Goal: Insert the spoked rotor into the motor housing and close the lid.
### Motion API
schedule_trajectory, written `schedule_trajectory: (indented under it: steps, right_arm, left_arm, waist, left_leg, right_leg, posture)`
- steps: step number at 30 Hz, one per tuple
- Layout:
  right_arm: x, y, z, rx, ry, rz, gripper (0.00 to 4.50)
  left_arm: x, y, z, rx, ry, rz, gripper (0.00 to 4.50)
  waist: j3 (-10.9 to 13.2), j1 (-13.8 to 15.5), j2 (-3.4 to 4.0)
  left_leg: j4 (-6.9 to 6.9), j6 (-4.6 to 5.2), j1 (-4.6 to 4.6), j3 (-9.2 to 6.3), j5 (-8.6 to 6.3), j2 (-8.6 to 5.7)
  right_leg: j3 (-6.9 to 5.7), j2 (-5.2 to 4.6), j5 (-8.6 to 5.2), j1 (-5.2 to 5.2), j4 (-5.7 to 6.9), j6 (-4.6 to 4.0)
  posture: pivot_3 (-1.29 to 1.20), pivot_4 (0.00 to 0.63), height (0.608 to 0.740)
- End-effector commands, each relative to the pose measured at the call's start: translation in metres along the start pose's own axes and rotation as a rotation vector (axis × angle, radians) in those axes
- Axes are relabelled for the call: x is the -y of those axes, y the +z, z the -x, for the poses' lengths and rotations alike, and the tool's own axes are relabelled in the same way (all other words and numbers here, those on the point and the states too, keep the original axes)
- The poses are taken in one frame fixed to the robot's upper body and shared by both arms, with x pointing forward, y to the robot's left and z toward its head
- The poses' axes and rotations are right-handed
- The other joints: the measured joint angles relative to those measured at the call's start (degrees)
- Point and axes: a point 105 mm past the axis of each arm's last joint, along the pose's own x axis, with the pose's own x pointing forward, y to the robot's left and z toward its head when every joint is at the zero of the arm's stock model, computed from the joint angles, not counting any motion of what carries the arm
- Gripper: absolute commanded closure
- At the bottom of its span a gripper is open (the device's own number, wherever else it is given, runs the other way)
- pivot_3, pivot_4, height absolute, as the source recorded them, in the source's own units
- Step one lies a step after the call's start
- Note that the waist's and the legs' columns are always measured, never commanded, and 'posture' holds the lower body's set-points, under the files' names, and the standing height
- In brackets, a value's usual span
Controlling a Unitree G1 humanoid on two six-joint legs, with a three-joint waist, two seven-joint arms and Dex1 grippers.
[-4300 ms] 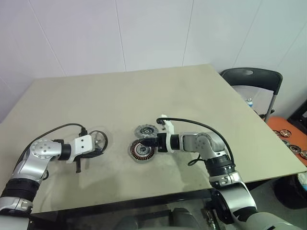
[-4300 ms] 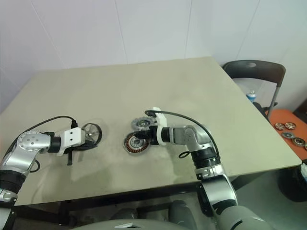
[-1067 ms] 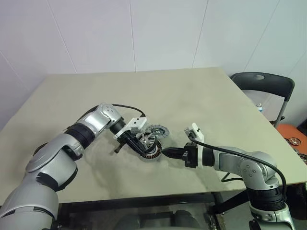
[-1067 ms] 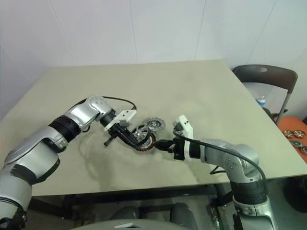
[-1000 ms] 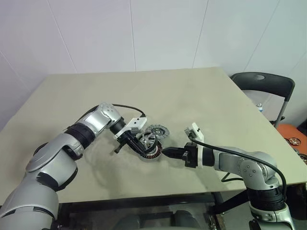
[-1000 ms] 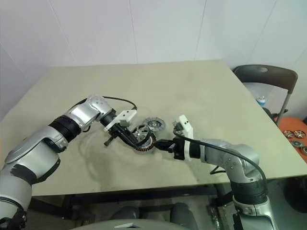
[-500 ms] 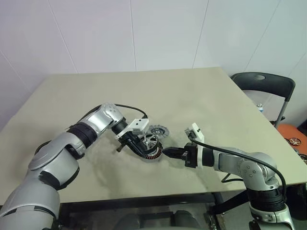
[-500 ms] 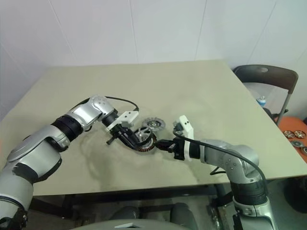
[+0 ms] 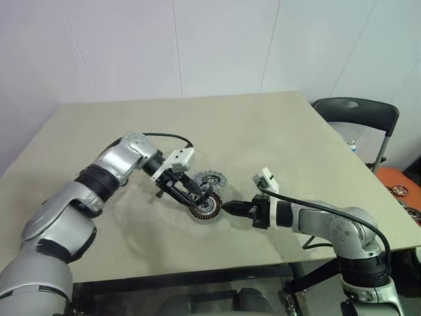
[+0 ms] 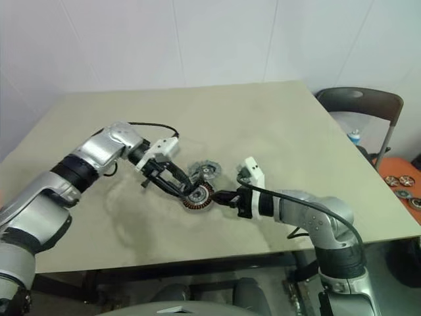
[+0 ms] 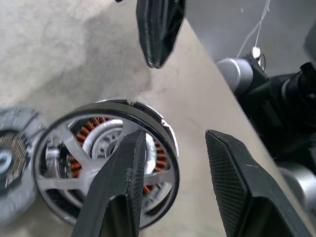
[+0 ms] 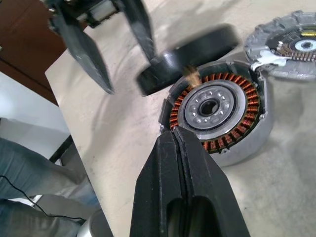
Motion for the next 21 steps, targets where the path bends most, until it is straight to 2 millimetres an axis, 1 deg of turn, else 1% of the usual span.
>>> schedule_trajectory:
  steps: [1, 3, 5, 9, 15, 16, 19, 21]
  right_arm:
    - [-0.004, 0.010, -0.004, 0.015, 0.031, 0.041, 4.50]
    - [-0.005, 0.011, -0.007, 0.012, 0.041, 0.045, 4.50]
    - [-0.005, 0.012, -0.009, 0.010, 0.050, 0.050, 4.50]
    - [-0.008, 0.013, -0.013, 0.005, 0.074, 0.056, 4.50]
    - [-0.021, 0.016, -0.010, -0.029, 0.152, 0.081, 4.50]
    - [-0.025, 0.019, -0.008, -0.036, 0.186, 0.064, 4.50]
    - [-0.036, 0.046, -0.002, 0.030, 0.291, -0.042, 4.50]
    - [-0.039, 0.054, -0.001, 0.031, 0.301, -0.050, 4.50]
  left_arm:
    - [0.008, -0.001, 0.022, 0.033, 0.053, 0.025, 2.45]
    - [0.013, -0.009, 0.030, 0.024, 0.079, 0.051, 2.45]
    - [0.017, -0.011, 0.037, 0.046, 0.102, 0.081, 2.45]
    - [0.019, -0.007, 0.047, 0.118, 0.162, 0.108, 2.45]
    - [0.016, -0.004, 0.062, 0.238, 0.319, 0.149, 2.45]
    - [0.016, -0.005, 0.064, 0.250, 0.343, 0.156, 2.45]
    - [0.020, -0.009, 0.068, 0.303, 0.409, 0.195, 2.45]
    - [0.023, -0.008, 0.068, 0.345, 0.428, 0.225, 2.45]
  waist:
    - [0.0, -0.3, 0.00]
    - [0.0, -0.3, 0.00]
    - [0.0, -0.2, 0.00]
    - [0.0, 0.1, 0.00]
    - [0.0, -0.2, 0.02]
    - [0.0, -0.3, 0.02]
    - [0.0, -0.6, 0.04]
    - [0.0, -0.3, 0.05]
  left_leg:
    - [0.00, 0.00, 0.00, 0.01, 0.00, 0.00]
    - [0.00, 0.00, 0.00, 0.01, 0.00, 0.00]
    - [0.00, 0.00, 0.00, 0.01, 0.00, 0.00]
    - [0.02, 0.00, 0.00, 0.00, 0.00, -0.02]
    - [0.01, 0.00, 0.00, 0.01, 0.00, 0.00]
    - [0.01, 0.00, 0.00, 0.02, 0.00, 0.00]
    - [0.00, -0.01, 0.03, 0.04, 0.00, 0.03]
    - [0.00, -0.02, 0.02, 0.04, 0.01, 0.07]
  right_leg:
    - [0.00, 0.00, 0.00, 0.00, 0.00, 0.00]
    - [0.01, 0.00, 0.00, -0.01, 0.01, 0.00]
    - [0.01, 0.00, 0.00, -0.01, 0.01, 0.00]
    - [-0.02, -0.01, -0.01, 0.04, -0.01, 0.01]
    - [-0.01, 0.00, 0.00, -0.02, 0.02, -0.01]
    - [0.00, 0.00, 0.00, -0.04, 0.04, -0.01]
    - [0.02, 0.03, 0.01, -0.05, 0.08, -0.02]
    - [0.04, 0.06, 0.03, -0.09, 0.12, -0.06]
  posture:
    - [0.00, 0.000, 0.740]
    - [0.00, 0.000, 0.740]
    - [0.00, 0.000, 0.740]
    - [0.00, 0.000, 0.740]
    - [0.00, 0.000, 0.740]
    - [0.00, 0.000, 0.740]
    - [0.00, 0.000, 0.740]
    - [0.00, 0.000, 0.740]
